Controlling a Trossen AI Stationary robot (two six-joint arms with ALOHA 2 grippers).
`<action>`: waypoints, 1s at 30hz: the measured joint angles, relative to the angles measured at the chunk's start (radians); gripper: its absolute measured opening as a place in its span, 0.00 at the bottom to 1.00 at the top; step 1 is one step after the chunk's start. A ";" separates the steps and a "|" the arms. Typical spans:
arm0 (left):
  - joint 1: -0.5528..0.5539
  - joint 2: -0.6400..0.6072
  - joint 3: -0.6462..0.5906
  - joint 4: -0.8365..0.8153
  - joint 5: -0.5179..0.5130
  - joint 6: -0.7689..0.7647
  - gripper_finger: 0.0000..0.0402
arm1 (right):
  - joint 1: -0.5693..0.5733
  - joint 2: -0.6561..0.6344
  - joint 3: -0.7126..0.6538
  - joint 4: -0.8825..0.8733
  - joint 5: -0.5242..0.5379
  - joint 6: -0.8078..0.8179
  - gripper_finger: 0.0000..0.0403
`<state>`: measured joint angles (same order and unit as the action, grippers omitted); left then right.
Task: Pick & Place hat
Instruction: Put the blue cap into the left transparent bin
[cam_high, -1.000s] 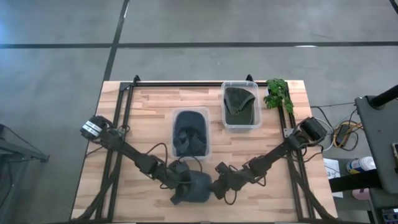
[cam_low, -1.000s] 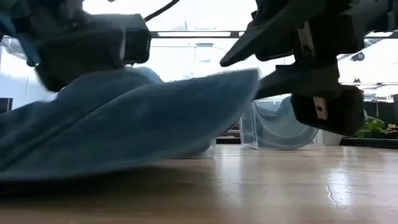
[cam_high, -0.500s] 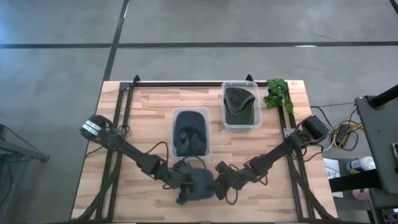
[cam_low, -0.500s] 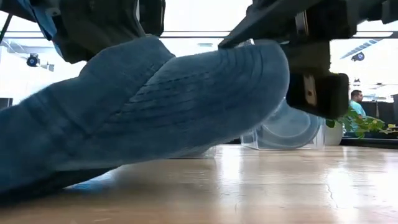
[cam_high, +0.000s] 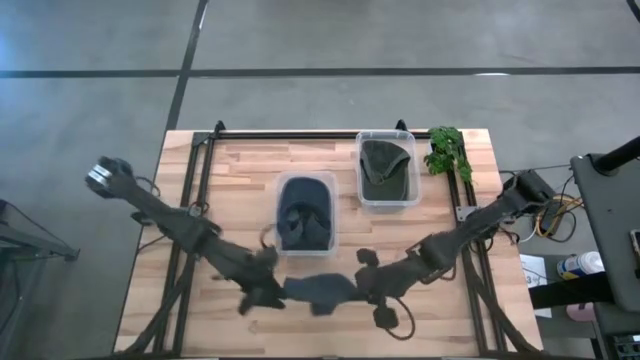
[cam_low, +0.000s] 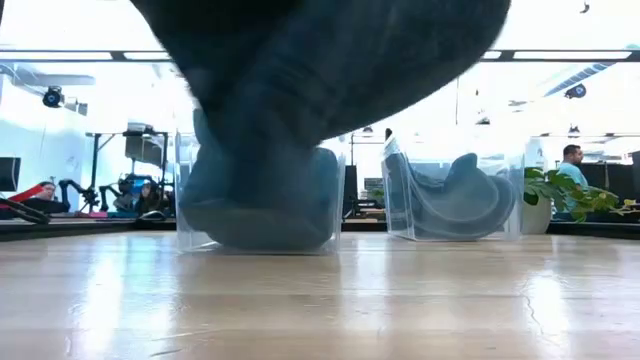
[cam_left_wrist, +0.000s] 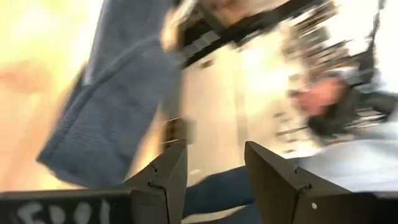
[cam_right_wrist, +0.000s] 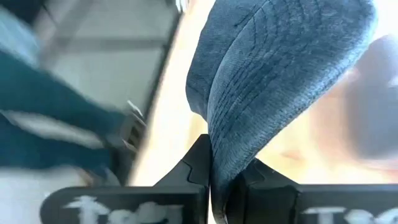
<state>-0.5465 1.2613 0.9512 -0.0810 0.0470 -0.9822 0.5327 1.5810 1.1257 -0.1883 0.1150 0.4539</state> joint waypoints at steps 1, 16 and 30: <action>0.000 -0.045 0.000 0.000 0.004 -0.008 0.38 | 0.001 -0.003 0.062 -0.114 0.013 -0.060 0.03; 0.033 -0.370 0.009 -0.011 -0.501 0.162 0.38 | 0.107 0.288 0.667 -1.208 0.772 -1.138 0.04; 0.233 -0.035 0.015 0.052 -0.161 0.209 0.38 | 0.153 0.291 0.739 -1.178 0.861 -1.213 0.04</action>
<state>-0.3130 1.2265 0.9663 -0.0291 -0.1136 -0.7734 0.6852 1.8721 1.8642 -1.3664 0.9760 -0.7592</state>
